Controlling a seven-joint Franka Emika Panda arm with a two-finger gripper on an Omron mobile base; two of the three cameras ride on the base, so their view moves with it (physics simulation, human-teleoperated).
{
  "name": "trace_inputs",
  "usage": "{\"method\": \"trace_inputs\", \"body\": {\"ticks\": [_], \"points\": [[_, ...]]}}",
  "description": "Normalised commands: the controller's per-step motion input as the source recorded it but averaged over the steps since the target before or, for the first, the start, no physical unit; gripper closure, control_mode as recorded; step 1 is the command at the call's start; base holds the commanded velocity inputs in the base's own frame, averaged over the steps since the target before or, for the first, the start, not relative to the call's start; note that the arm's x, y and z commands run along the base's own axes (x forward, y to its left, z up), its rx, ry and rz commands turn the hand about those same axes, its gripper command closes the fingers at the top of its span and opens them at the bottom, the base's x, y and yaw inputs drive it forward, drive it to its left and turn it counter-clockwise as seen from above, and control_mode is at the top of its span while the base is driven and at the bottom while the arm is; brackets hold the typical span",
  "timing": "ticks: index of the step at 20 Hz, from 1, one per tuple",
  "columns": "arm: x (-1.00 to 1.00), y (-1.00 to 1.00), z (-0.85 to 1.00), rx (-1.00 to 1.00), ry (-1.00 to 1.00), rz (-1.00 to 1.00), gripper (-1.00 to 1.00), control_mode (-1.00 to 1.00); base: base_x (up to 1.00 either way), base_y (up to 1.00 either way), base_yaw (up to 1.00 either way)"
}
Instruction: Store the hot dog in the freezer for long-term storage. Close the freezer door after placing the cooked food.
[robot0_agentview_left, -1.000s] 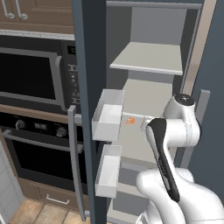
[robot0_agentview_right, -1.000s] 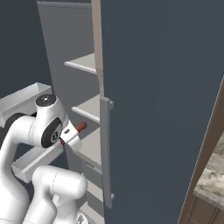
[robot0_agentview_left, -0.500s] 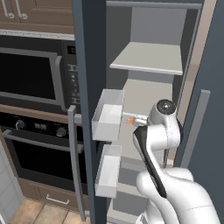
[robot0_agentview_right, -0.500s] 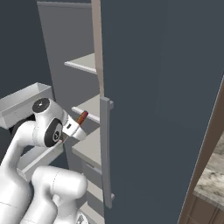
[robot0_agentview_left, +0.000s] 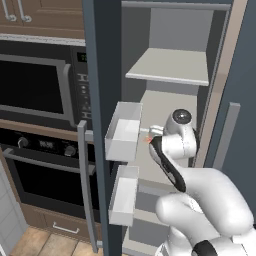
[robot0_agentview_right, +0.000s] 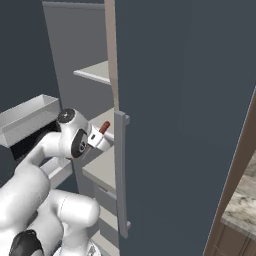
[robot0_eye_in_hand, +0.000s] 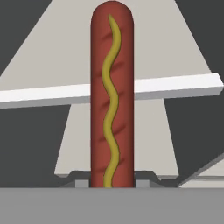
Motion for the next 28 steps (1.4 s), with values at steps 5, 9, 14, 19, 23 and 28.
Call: {"method": "trace_inputs", "body": {"ticks": [5, 9, 14, 19, 23, 28], "points": [[0.52, -0.1, 0.01, 0.01, 0.12, 0.0, 1.0, -1.0, 0.0, 0.0, 0.0], [0.41, -0.18, 0.01, 0.0, 0.03, 0.0, 1.0, -1.0, 0.0, 0.0, 0.0], [0.4, -0.13, -0.01, 0.0, 0.0, 0.0, 1.0, -1.0, 0.0, 0.0, 0.0], [0.44, -0.09, -0.01, 0.0, 0.01, 0.0, 1.0, -1.0, 0.0, 0.0, 0.0], [0.47, -0.14, -0.11, 0.0, 0.05, 0.0, 1.0, -1.0, 0.0, 0.0, 0.0], [0.62, -0.03, -0.11, 0.0, 0.03, 0.0, 1.0, -1.0, 0.0, 0.0, 0.0]]}}
